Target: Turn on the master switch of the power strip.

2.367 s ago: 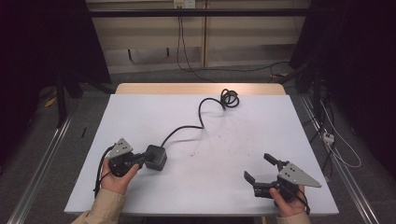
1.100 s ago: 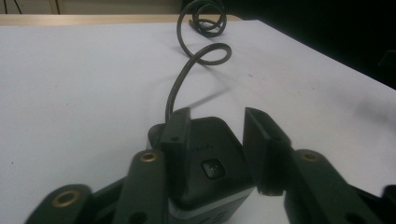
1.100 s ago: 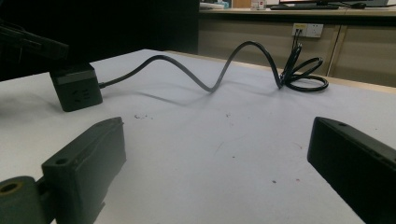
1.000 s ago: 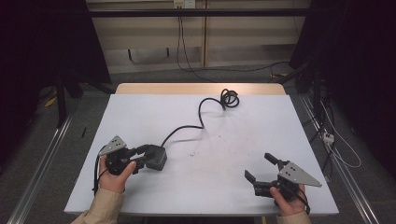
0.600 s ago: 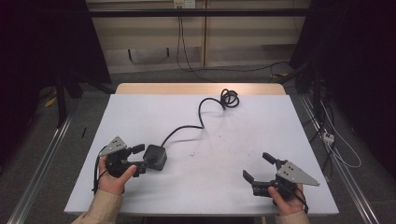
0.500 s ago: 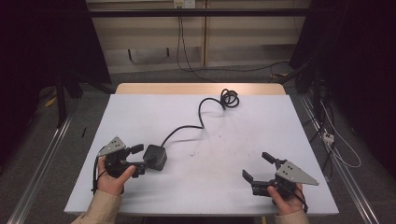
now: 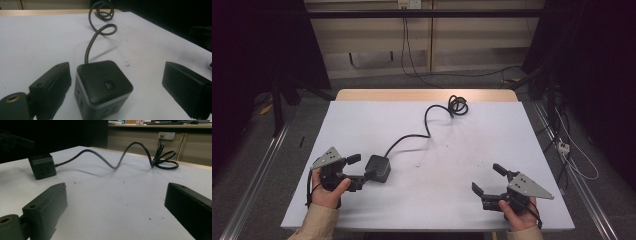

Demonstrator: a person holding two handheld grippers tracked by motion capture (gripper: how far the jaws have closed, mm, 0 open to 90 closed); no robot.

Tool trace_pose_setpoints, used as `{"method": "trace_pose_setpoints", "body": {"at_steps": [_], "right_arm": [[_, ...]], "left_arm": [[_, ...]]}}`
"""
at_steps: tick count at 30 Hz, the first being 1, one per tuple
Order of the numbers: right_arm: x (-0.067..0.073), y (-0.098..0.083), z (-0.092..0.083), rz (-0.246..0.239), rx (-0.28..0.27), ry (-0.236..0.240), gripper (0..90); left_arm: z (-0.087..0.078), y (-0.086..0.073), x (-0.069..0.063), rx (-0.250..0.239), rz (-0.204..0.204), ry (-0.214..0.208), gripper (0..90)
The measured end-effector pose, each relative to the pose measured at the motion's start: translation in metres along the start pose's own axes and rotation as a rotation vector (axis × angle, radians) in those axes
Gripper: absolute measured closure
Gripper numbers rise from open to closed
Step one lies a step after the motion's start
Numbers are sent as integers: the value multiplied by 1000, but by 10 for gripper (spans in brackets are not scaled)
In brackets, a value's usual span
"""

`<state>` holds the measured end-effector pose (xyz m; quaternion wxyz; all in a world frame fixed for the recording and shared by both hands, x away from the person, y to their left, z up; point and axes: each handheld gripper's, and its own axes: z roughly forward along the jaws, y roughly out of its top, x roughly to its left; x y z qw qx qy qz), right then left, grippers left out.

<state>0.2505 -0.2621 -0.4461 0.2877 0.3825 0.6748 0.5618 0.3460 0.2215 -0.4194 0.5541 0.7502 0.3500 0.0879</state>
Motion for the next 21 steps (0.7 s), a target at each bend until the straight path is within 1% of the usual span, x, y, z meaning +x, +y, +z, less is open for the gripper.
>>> {"method": "trace_pose_setpoints", "body": {"at_steps": [4, 15, 21], "right_arm": [[0, 0, 0, -2, 0, 3, 39], [1, 1, 2, -4, 1, 7, 39], [1, 1, 2, -4, -1, 6, 39]], "left_arm": [[-3, -1, 3, 0, 6, -8, 61], [-15, -5, 10, -12, 8, 8, 59], [-18, -7, 13, -8, 11, 3, 59]]}}
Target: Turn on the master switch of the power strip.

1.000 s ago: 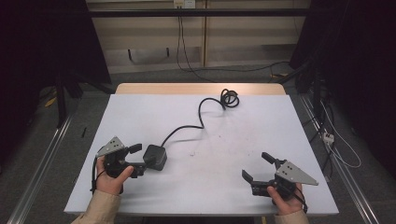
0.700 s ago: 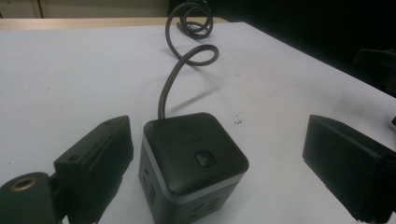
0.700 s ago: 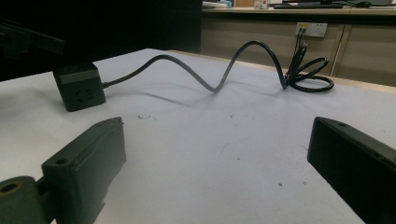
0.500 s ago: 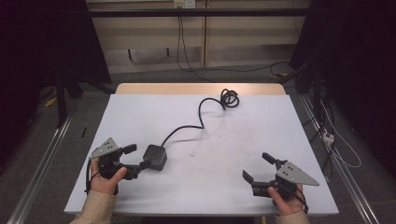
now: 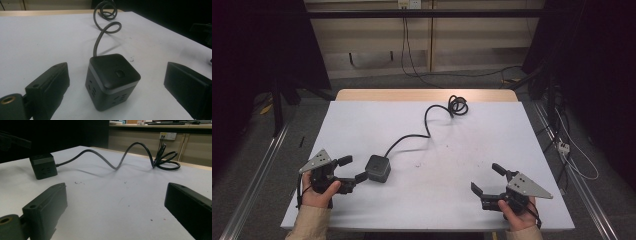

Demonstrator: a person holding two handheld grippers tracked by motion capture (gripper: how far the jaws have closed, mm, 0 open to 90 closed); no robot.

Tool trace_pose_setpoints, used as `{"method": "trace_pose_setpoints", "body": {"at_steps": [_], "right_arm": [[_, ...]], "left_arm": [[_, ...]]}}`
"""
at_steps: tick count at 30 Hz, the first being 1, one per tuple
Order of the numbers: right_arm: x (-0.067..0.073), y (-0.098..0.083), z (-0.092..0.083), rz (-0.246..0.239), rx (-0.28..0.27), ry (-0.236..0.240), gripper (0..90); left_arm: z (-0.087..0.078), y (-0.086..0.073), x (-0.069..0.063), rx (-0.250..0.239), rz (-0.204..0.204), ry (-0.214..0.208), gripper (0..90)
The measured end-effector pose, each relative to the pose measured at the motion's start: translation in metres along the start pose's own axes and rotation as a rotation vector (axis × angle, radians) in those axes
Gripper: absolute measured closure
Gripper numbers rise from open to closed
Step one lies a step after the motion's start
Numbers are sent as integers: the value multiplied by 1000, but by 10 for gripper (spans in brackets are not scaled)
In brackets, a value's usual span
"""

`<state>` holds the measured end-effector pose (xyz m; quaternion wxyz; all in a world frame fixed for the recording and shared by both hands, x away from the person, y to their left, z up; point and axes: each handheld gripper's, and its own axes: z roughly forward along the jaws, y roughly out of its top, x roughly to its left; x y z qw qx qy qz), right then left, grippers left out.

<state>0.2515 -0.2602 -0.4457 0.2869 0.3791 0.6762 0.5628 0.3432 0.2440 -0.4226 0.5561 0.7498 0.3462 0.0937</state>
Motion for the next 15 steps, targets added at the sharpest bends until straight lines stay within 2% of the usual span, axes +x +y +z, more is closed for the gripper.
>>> {"method": "trace_pose_setpoints", "body": {"at_steps": [6, 15], "right_arm": [[0, 0, 0, -1, -1, 0, 39], [0, 0, 0, -1, 1, 1, 39]], "left_arm": [[-3, -3, 3, -3, 9, -2, 55], [-7, -7, 9, -6, 1, 10, 55]]}}
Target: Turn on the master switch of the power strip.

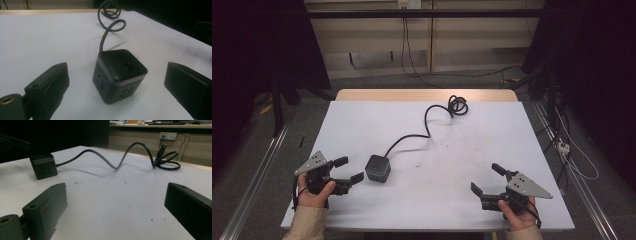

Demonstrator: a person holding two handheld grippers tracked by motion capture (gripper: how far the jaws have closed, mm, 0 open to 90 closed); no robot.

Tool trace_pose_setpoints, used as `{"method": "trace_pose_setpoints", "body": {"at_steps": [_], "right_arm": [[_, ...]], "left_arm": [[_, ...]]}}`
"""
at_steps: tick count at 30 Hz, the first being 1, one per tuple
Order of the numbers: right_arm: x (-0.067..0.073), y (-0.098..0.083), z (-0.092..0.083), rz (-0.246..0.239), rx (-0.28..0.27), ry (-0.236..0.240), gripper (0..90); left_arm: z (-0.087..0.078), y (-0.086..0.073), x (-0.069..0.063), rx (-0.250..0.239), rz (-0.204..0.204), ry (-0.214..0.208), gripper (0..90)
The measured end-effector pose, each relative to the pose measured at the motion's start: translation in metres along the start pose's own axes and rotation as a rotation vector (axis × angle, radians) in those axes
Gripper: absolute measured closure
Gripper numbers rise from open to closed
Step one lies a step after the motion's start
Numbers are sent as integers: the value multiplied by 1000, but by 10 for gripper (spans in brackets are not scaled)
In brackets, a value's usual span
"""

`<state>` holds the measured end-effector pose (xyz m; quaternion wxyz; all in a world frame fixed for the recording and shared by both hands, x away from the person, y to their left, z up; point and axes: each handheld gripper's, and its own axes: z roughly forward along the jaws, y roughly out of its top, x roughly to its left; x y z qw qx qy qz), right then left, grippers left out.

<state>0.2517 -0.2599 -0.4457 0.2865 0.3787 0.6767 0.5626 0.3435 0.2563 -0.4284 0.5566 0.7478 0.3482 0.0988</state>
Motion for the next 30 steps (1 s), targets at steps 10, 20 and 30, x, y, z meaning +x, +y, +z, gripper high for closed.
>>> {"method": "trace_pose_setpoints", "body": {"at_steps": [10, 20, 30], "right_arm": [[-1, 0, -1, 1, -1, -2, 39], [0, -1, 0, 3, 2, 0, 39], [0, -1, 0, 3, 4, -1, 39]], "left_arm": [[-3, -3, 5, 0, 1, 10, 55], [-2, -10, 11, 15, 0, 21, 55], [-3, -16, 20, 30, -19, 46, 55]]}}
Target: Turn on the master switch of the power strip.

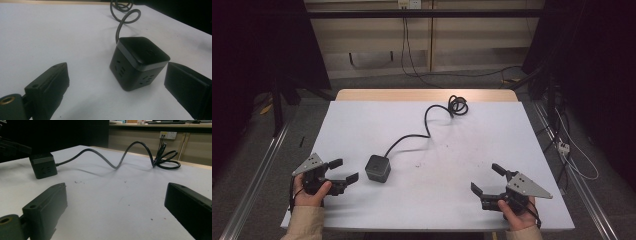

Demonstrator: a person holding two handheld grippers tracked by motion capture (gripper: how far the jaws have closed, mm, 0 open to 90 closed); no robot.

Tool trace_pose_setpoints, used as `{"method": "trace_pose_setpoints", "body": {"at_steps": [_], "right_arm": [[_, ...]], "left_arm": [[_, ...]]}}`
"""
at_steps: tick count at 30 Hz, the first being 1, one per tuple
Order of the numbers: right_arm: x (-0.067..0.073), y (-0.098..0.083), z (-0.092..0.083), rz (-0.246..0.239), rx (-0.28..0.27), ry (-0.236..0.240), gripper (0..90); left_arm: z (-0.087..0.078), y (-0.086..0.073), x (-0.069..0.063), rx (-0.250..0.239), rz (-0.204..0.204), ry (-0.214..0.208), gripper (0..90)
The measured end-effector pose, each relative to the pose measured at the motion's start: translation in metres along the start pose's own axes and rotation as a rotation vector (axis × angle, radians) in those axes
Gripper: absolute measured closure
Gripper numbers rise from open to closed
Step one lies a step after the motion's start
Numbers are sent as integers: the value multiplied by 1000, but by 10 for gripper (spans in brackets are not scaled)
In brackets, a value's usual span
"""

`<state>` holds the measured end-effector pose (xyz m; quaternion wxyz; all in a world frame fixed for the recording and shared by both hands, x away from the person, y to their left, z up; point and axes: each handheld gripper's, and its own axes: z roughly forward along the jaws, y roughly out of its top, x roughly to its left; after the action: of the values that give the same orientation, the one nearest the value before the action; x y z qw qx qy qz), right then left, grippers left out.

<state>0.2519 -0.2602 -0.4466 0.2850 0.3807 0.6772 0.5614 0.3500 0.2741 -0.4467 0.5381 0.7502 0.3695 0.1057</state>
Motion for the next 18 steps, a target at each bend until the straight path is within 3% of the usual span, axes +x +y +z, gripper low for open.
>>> {"method": "trace_pose_setpoints", "body": {"at_steps": [7, 18], "right_arm": [[0, -1, 0, -1, 1, 2, 39], [0, -1, 3, 1, 6, 4, 39]], "left_arm": [[3, -4, 2, 37, 3, 12, 57], [2, -4, 0, 22, 14, 10, 60]]}}
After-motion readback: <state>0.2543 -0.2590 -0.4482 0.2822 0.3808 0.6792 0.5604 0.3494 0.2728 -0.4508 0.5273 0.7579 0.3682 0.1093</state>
